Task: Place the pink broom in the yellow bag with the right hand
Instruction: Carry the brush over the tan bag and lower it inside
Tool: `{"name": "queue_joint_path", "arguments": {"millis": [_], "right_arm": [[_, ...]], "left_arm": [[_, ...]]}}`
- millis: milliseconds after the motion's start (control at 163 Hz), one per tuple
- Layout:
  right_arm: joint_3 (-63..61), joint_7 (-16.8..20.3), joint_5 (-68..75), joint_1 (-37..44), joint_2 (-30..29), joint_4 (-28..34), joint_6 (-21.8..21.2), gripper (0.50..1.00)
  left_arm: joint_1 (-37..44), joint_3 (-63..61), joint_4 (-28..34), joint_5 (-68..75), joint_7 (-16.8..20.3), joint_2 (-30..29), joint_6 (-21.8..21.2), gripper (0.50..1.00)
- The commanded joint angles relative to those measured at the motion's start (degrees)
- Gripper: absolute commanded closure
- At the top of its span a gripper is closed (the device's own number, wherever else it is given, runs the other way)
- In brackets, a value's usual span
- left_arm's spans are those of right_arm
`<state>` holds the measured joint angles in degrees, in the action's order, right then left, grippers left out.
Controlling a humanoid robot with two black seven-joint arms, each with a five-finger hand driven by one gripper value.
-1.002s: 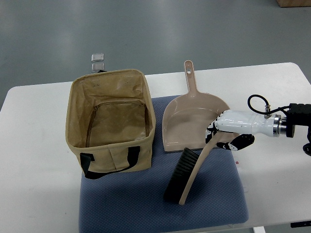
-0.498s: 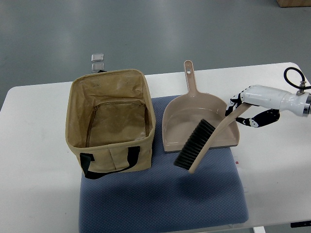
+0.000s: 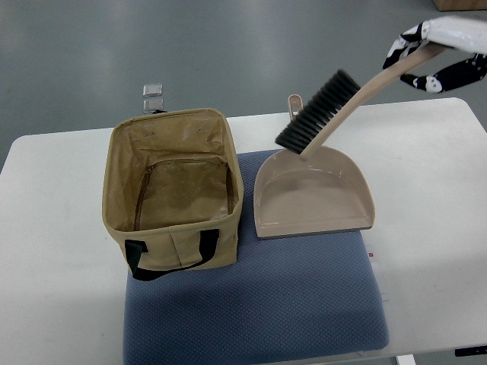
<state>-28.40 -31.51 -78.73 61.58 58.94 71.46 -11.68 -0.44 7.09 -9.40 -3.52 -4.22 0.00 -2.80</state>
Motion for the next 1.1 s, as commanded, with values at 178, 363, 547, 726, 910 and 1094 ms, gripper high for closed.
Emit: {"name": "queue_joint_path", "arguments": {"millis": [178,363,547,726,910,1094], "right_arm": [[-1.1,1.9,-1.2,11.1,-14.7,-6.9,-4.8,0.973],[-0.9,3.2,-3.4,13.0,-27.3,-12.7,-4.7,0.971],[0.0,3.4,-6.8,12.1,-37.1,-17.1,-3.7,0.971],[4.3,4.2,-9.2,8.8,-41.4,-19.0,0.0,0.969],[6.1,5.9,-11.9,3.9,-44.8,-19.1,2.1,0.963],[6.3,6.1,-15.0,1.0,-47.6,-19.1,3.3,0.948]], "left_arm": [[0.0,0.0,0.0,0.0,0.0,0.0,0.0,0.5],[0.1,0.0,0.0,0.0,0.0,0.0,0.0,0.5],[0.1,0.0,0.0,0.0,0.0,0.0,0.0,0.5],[0.1,0.0,0.0,0.0,0.0,0.0,0.0,0.5],[0.1,0.0,0.0,0.0,0.0,0.0,0.0,0.5],[0.1,0.0,0.0,0.0,0.0,0.0,0.0,0.5]]}}
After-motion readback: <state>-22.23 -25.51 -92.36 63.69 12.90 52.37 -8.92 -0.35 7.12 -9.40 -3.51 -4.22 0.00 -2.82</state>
